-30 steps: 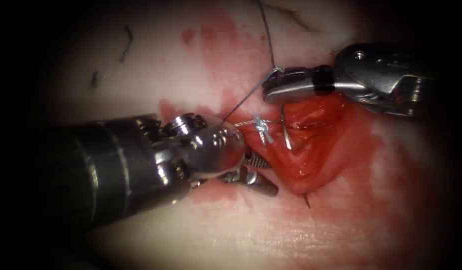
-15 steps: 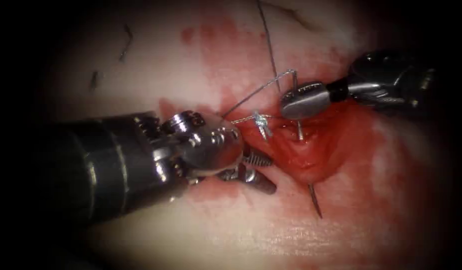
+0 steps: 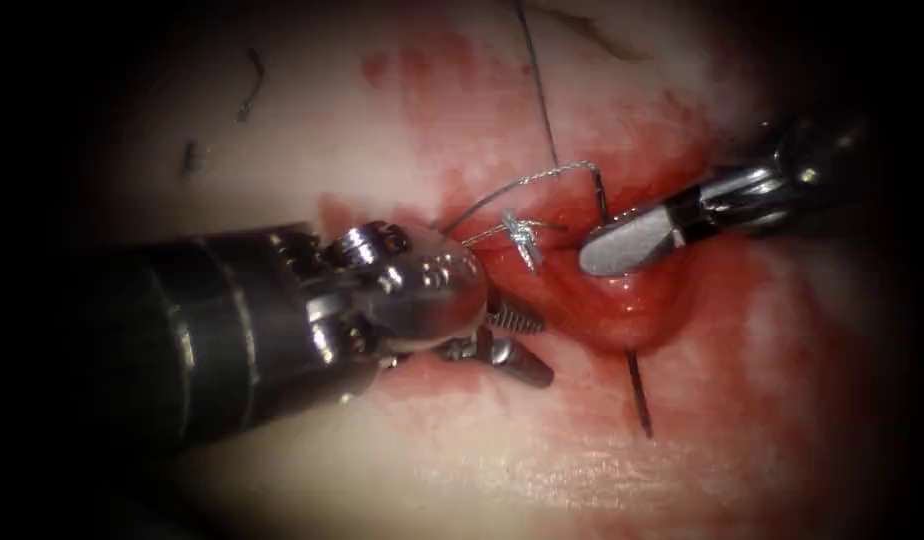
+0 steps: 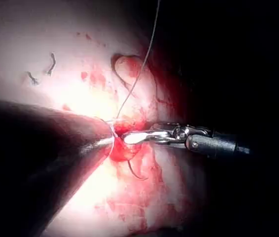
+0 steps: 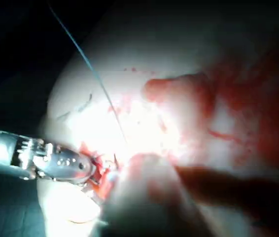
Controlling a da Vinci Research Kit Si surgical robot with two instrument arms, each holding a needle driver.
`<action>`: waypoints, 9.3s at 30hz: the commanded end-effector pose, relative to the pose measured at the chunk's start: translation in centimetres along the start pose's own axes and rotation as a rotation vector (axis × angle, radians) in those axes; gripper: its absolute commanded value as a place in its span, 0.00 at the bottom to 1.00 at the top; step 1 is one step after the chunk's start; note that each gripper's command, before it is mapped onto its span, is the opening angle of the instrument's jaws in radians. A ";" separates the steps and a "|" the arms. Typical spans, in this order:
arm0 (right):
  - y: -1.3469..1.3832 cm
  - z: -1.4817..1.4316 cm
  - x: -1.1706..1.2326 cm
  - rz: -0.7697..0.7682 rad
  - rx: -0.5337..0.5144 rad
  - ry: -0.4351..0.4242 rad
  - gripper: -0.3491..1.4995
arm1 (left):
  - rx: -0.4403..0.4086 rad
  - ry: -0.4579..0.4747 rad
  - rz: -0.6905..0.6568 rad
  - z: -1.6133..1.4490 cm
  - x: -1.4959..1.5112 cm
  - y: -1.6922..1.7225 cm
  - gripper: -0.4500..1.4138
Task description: Wound Closure
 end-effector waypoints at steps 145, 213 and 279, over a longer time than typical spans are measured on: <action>0.67 0.00 -0.07 -1.334 -0.338 0.228 0.00 | 0.440 0.398 0.901 -1.60 0.84 0.87 0.05; 0.13 -0.35 -0.99 -1.082 -0.222 0.308 0.00 | 0.223 0.702 1.015 -1.47 0.20 1.10 0.05; -0.12 -0.15 -0.77 -1.366 -0.294 0.307 0.00 | 0.106 0.711 0.946 -2.20 -0.27 1.08 0.05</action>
